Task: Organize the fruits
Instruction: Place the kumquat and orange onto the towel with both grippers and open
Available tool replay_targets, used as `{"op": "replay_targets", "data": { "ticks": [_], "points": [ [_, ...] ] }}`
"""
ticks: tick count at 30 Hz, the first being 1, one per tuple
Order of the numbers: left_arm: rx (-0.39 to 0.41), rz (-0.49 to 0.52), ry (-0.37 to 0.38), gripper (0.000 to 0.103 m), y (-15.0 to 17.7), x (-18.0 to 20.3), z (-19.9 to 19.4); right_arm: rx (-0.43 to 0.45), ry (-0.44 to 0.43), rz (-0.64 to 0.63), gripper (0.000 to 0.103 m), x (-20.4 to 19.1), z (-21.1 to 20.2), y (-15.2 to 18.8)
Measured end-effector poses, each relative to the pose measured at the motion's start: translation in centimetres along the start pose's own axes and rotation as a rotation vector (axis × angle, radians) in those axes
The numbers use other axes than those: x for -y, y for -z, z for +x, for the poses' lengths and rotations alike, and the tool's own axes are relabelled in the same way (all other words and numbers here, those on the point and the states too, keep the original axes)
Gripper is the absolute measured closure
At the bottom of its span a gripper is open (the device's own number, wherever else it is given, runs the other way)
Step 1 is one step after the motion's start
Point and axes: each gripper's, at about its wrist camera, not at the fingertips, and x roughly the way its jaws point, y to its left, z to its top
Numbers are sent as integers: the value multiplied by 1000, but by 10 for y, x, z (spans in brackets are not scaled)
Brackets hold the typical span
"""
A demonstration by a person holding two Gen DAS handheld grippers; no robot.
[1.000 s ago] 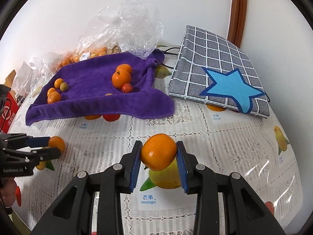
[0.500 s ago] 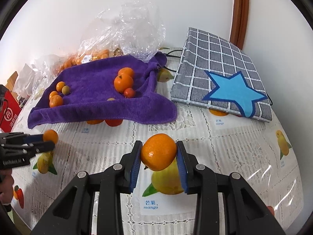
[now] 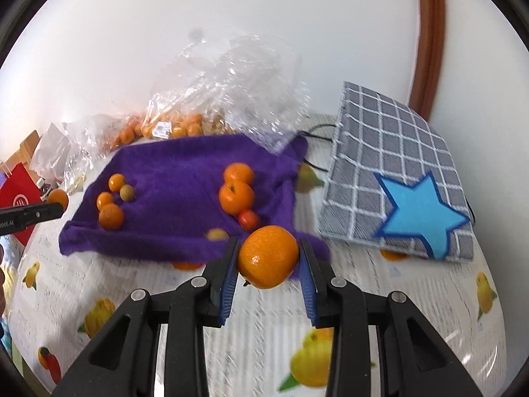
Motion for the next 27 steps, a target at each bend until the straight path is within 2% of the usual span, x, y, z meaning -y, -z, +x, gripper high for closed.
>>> {"op": "replay_targets", "data": {
  "ticks": [11,27],
  "points": [
    [37,-20,-3,63,-56,-8,34,9,-53,-40,69,-36,43,-44],
    [7,-28,-12,63,-103,-19,111,-58,-120,-123,69,-78,125,-57]
  ]
}}
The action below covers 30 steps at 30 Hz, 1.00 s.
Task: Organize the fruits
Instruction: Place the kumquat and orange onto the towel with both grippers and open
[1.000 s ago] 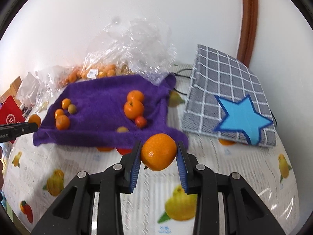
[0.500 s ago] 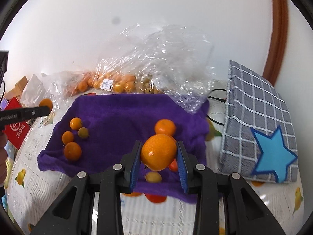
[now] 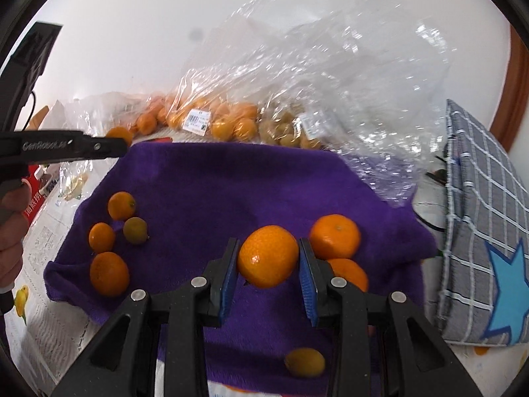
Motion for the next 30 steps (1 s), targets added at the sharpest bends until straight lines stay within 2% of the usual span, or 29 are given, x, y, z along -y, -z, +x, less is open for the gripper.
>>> {"op": "replay_targets", "data": {
  "ticks": [13,26,29,30],
  "points": [
    [-88,4,-32,63,6,-1,40,-25,-1,-49,69,-12,22,1],
    [-128,17,-47,62,9,3,46,-71,9,-30,68,-8,33,8],
    [-118,10,-43,57,9,5,34,-77,10,-16,63,-7,27,8],
    [-108,10,-39,56,10,5,27,-75,10,-11,58,-8,23,8]
  ]
}}
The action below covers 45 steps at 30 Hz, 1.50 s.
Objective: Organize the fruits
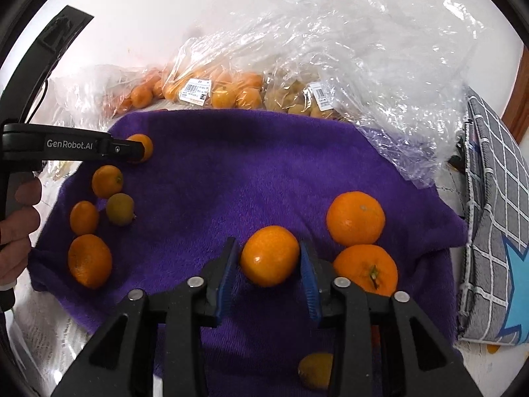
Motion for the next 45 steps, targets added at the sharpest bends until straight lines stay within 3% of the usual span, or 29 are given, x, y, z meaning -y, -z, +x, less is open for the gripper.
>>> {"op": "replay_targets", "data": {
  "ticks": [1,6,13,24,28,33,45],
  "points": [
    [14,3,1,54,1,1,-8,4,2,4,51,0,-5,0],
    [77,30,-12,48,14,7,-54,50,44,28,37,-1,-44,0],
    [174,13,-31,38,53,10,-127,101,96,59,36,5,-120,2],
    [225,35,-42,29,132,25,-206,136,177,93,35,21,-221,37],
    [279,42,-55,20,156,35,-234,170,231,102,13,28,-251,55],
    [333,54,-66,9,183,49,-258,200,243,107,4,32,-282,78],
    [345,55,-61,8,204,68,-275,211,263,139,2,29,-322,109]
  ]
}}
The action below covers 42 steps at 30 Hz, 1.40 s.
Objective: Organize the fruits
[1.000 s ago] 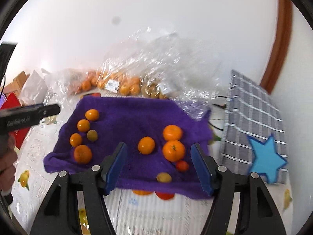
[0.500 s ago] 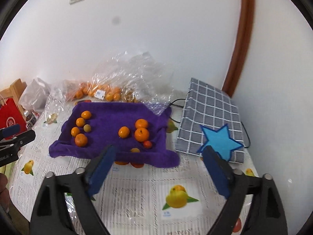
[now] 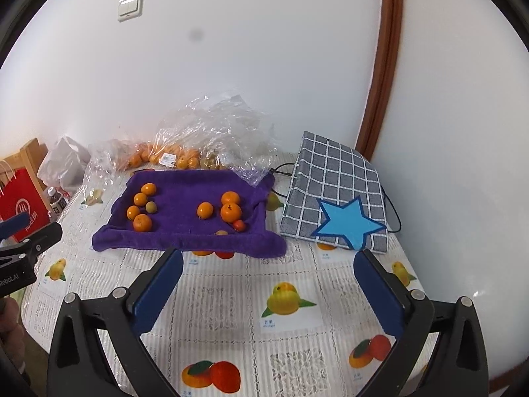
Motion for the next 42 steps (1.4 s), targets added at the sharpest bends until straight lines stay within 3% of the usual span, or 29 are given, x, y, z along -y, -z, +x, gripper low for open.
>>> {"op": "replay_targets", "data": {
  "ticks": [42],
  "points": [
    [-2,17,-10,8,8,7,-12,-6,2,56,2,22,-8,16]
  ]
}}
